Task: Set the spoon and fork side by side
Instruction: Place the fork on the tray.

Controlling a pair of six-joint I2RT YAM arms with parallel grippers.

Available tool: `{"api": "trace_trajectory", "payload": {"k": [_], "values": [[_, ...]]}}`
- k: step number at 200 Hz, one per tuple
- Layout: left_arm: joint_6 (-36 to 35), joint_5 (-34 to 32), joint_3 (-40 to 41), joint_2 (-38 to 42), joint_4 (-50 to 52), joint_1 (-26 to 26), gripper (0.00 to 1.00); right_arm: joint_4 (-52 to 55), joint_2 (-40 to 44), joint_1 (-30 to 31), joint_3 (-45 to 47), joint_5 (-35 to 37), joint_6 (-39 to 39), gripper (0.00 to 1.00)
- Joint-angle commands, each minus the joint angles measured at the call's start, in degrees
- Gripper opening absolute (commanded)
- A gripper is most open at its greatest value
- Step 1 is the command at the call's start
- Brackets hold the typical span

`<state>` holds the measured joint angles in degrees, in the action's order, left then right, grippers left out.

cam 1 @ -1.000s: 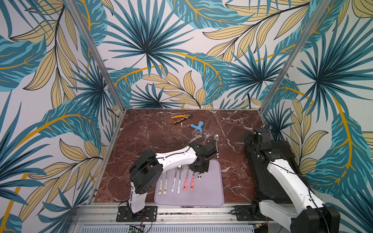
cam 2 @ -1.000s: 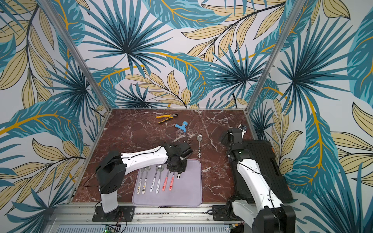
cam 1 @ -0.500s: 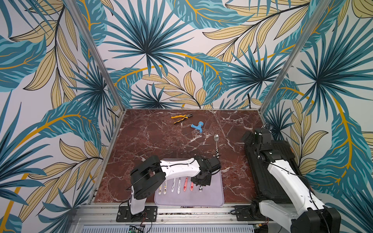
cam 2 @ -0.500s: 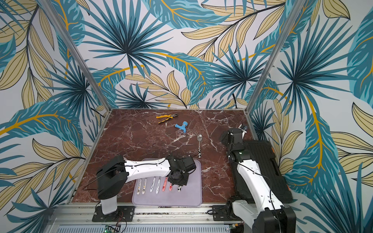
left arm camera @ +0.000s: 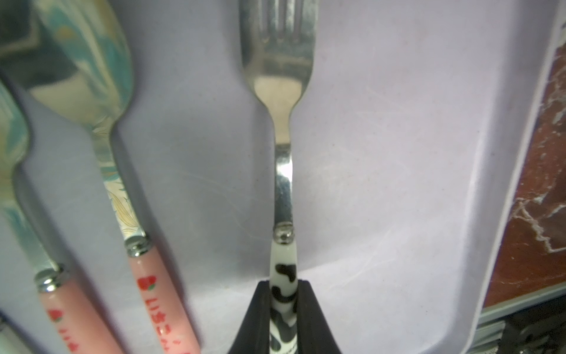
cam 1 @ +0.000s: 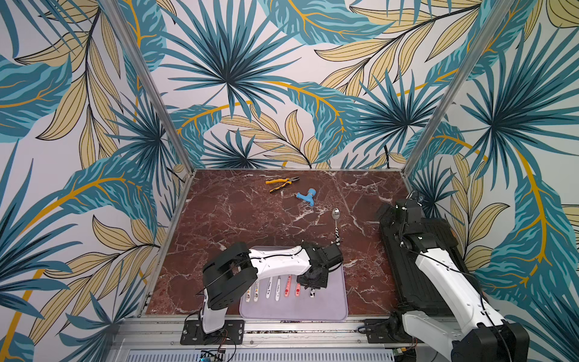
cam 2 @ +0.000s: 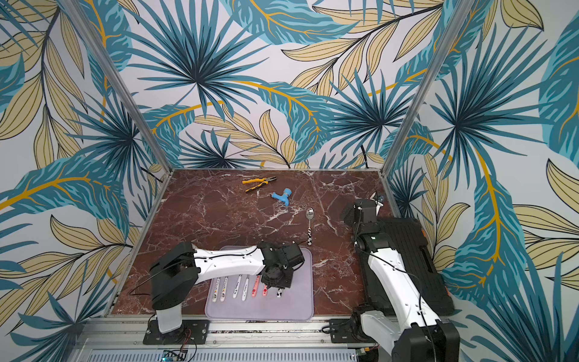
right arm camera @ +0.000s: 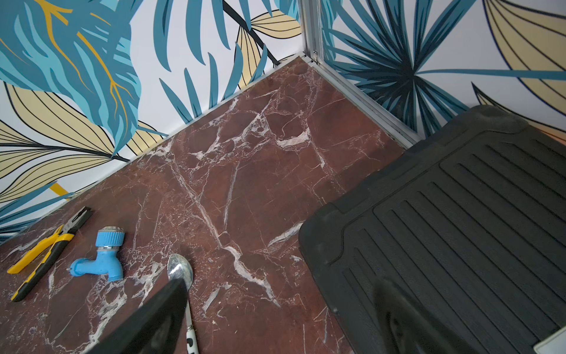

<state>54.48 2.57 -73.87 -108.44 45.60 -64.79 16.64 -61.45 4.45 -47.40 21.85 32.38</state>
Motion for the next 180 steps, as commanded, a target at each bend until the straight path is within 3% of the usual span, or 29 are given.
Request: {"api": "trace_trajectory", "payload": {"k": [1,101,103,104,106,107,111,180], "values": [[-0.1,-0.4,-0.5,-1.4,-0.5,0.0,0.13,1.2,0.9,-0.1,-0.3,0.9,0.3,0.99],[-1.2,-0.9,-1.6,1.6,-1.9,0.1,0.37,1.4,0.4,-0.1,-0.5,-0.7,-0.2,1.0],[-1.2,-0.9,-1.7,1.7,-1.9,0.1,0.4,1.4,0.3,0.0,-0.5,-0.8,-0.2,0.99],[-1.2,-0.9,-1.7,1.8,-1.9,0.1,0.47,1.4,0.2,0.0,-0.6,-0.9,-0.3,0.99],[-1.3,-1.0,-1.8,2.0,-1.9,0.0,0.8,1.4,0.2,0.0,-0.6,-1.1,-0.4,0.99],[-1.3,-1.1,-1.8,2.1,-1.7,0.1,0.9,1.4,0.1,0.0,-0.6,-1.2,-0.4,0.99],[-1.1,-1.8,-2.3,2.4,-0.9,0.1,0.99,1.5,-0.1,0.0,-0.7,-1.6,-0.5,0.99],[-4.9,-6.8,-3.2,9.5,0.0,1.2,1.0,4.0,-5.6,0.0,-3.4,-13.5,-3.6,0.9]]}}
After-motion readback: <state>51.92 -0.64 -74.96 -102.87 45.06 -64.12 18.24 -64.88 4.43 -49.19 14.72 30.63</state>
